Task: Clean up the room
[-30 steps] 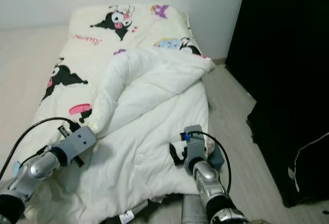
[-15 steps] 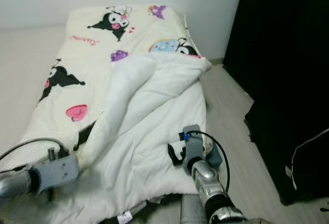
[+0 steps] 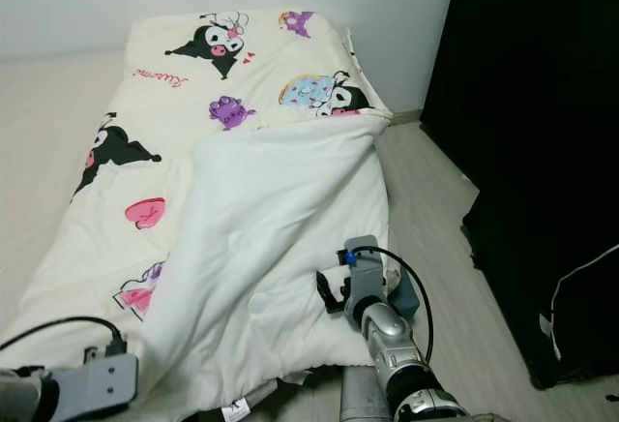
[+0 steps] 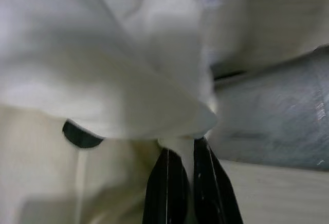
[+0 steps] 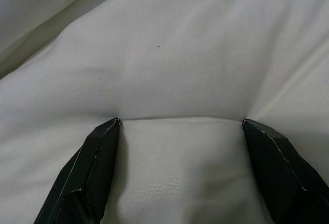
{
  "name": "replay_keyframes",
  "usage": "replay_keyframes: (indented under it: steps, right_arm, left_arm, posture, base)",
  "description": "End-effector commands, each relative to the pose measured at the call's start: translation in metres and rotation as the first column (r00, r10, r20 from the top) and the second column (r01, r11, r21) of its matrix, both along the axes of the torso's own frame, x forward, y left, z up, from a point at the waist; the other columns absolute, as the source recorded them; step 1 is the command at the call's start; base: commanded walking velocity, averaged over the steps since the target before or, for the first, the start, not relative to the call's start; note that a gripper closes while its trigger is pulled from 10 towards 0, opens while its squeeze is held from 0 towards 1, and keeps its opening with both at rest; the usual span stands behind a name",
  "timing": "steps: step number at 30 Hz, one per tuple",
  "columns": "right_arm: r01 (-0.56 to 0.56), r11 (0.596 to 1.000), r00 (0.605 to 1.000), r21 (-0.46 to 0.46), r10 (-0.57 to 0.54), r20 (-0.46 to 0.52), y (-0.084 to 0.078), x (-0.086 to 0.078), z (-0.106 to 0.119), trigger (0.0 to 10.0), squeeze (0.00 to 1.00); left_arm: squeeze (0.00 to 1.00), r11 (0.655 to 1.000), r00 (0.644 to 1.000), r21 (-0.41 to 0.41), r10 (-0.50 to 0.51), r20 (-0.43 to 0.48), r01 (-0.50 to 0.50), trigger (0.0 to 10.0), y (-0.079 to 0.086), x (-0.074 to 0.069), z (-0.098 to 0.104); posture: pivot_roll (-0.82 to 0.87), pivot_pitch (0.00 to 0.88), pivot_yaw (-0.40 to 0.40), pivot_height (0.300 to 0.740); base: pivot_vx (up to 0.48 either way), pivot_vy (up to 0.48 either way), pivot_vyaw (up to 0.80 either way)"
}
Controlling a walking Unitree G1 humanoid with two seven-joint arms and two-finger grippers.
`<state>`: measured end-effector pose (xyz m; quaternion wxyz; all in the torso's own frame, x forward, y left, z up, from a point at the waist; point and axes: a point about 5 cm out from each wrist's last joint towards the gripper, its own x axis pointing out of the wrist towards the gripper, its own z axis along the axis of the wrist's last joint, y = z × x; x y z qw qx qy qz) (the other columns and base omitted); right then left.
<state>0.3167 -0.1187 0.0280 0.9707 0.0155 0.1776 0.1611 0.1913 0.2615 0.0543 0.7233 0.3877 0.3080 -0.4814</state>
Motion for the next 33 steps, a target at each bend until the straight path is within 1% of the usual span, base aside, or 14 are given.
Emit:
replay_keyframes:
  steps: [1,2,5,6,11,13,15,18,23,24,25,26,27,33]
  right_arm:
    - [0.015,1.0,0.992,0.011,-0.013,-0.127,-0.001,-0.015,-0.022,10.0,0.0]
    - [0.014,1.0,0.992,0.01,-0.013,-0.128,-0.001,-0.015,-0.022,10.0,0.0]
    - [0.015,1.0,0.992,0.01,-0.014,-0.128,-0.001,-0.015,-0.022,10.0,0.0]
    - [0.017,1.0,0.992,0.009,-0.016,-0.129,-0.001,-0.015,-0.022,10.0,0.0]
    - [0.019,1.0,0.991,0.009,-0.018,-0.129,-0.002,-0.015,-0.022,10.0,0.0]
    - [0.02,1.0,0.991,0.011,-0.019,-0.131,-0.002,-0.015,-0.022,10.0,0.0]
    - [0.021,1.0,0.991,0.012,-0.019,-0.132,-0.001,-0.016,-0.022,10.0,0.0]
    - [0.025,1.0,0.991,0.017,-0.022,-0.133,-0.001,-0.016,-0.023,10.0,0.0]
    - [0.026,1.0,0.991,0.018,-0.023,-0.134,-0.001,-0.016,-0.023,10.0,0.0]
    - [0.026,0.999,0.991,0.018,-0.023,-0.134,-0.001,-0.016,-0.023,10.0,0.0]
    - [0.026,0.999,0.991,0.019,-0.024,-0.135,-0.002,-0.016,-0.023,10.0,0.0]
    - [0.026,0.999,0.991,0.019,-0.024,-0.135,-0.002,-0.016,-0.023,10.0,0.0]
    - [0.028,0.999,0.99,0.021,-0.025,-0.137,-0.002,-0.016,-0.023,10.0,0.0]
    - [0.03,0.999,0.99,0.023,-0.027,-0.141,-0.002,-0.016,-0.023,10.0,0.0]
  left_arm:
    - [0.0,0.999,0.996,-0.034,-0.01,-0.092,0.007,0.0,-0.011,-0.012,-0.012]
    - [0.0,0.992,0.994,-0.123,-0.021,-0.109,0.008,0.0,-0.03,-0.014,-0.012]
    - [0.0,0.981,0.988,-0.191,-0.057,-0.145,0.029,0.0,-0.048,-0.019,-0.013]
    - [0.0,0.973,0.982,-0.226,-0.087,-0.168,0.047,3.3,-0.063,-0.023,-0.016]
    - [0.0,0.97,0.977,-0.235,-0.108,-0.183,0.063,3.8,-0.071,-0.026,-0.019]
    - [0.0,0.982,0.972,-0.162,-0.129,-0.197,0.098,10.0,-0.074,-0.029,-0.03]
    - [0.0,0.989,0.978,-0.107,-0.12,-0.172,0.103,10.0,-0.07,-0.026,-0.034]
    - [0.0,0.999,1.0,0.042,-0.02,-0.005,0.02,10.0,-0.055,0.001,-0.037]
    - [0.0,0.996,0.997,0.083,0.036,0.069,-0.042,10.0,-0.048,0.017,-0.03]
    - [0.27,0.995,0.997,0.088,0.044,0.059,-0.049,10.0,-0.046,0.018,-0.029]
    - [1.0,0.996,0.999,0.076,0.044,-0.013,-0.043,10.0,-0.045,0.011,-0.028]
    - [1.0,0.996,0.999,0.076,0.044,-0.013,-0.043,10.0,-0.045,0.011,-0.028]
    - [1.0,0.997,0.983,0.078,-0.01,-0.183,0.025,10.0,-0.044,-0.012,-0.03]
    - [1.0,0.982,0.894,0.092,-0.112,-0.433,0.168,10.0,-0.036,-0.053,-0.021]
  posture:
    - [-0.13,0.185,0.008,0.511]
    - [-0.13,0.183,0.005,0.511]
    - [-0.14,0.184,0.006,0.511]
    - [-0.14,0.185,0.005,0.511]
    - [-0.14,0.184,0.005,0.511]
    - [-0.14,0.185,0.007,0.511]
    - [-0.14,0.186,0.009,0.511]
    - [-0.14,0.188,0.009,0.511]
    - [-0.14,0.189,0.009,0.511]
    - [-0.14,0.189,0.009,0.511]
    - [-0.15,0.189,0.009,0.511]
    - [-0.15,0.189,0.009,0.511]
    - [-0.15,0.19,0.012,0.511]
    - [-0.15,0.188,0.008,0.511]
  base:
    - [0.0,0.0,0.0]
    - [0.0,0.0,0.0]
    - [0.0,0.0,0.0]
    - [0.0,0.0,0.0]
    - [0.0,0.0,0.0]
    - [0.0,0.0,0.0]
    - [0.0,0.0,0.0]
    - [0.0,0.0,0.0]
    - [0.0,0.0,0.0]
    - [0.0,0.0,0.0]
    - [0.0,0.0,0.0]
    - [0.0,0.0,0.0]
    - [0.0,0.0,0.0]
    - [0.0,0.0,0.0]
